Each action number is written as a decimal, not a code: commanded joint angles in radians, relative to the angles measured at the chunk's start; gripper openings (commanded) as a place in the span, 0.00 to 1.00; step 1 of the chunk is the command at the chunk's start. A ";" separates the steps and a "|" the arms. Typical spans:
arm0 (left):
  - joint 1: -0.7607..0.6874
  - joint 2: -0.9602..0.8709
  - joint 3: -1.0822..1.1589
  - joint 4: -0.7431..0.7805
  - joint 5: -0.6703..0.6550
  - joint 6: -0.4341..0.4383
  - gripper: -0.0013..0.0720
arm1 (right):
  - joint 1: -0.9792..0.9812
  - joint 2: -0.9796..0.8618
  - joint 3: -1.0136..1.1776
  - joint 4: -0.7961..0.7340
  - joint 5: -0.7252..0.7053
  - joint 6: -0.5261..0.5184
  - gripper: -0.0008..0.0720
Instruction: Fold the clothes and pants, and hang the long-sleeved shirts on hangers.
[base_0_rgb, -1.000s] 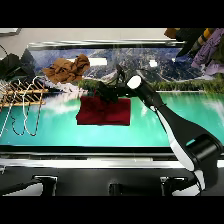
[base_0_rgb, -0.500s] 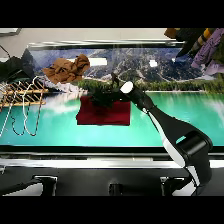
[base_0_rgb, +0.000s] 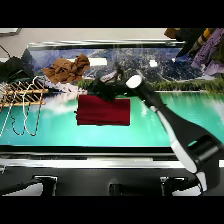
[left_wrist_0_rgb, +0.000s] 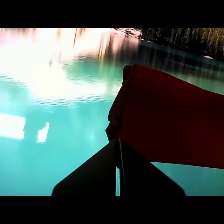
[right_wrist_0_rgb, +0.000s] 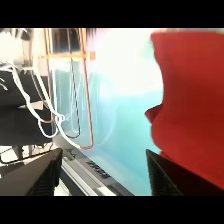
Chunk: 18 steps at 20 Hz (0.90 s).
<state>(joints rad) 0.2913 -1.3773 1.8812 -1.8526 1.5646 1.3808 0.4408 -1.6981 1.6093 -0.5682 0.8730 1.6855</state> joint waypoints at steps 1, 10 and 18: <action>0.000 0.000 0.000 -0.002 0.001 0.000 0.04 | -0.188 0.074 0.001 -0.097 0.220 -0.034 0.83; 0.000 0.000 0.000 -0.002 0.008 0.011 0.04 | -0.531 0.074 -0.349 -0.087 0.328 -0.289 0.82; 0.000 0.000 0.000 -0.002 0.007 0.011 0.04 | -0.402 -0.059 -0.425 0.063 0.196 -0.391 0.76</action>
<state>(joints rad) 0.2913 -1.3773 1.8812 -1.8549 1.5719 1.3914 -0.0010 -1.7206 1.2003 -0.5404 1.1244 1.3239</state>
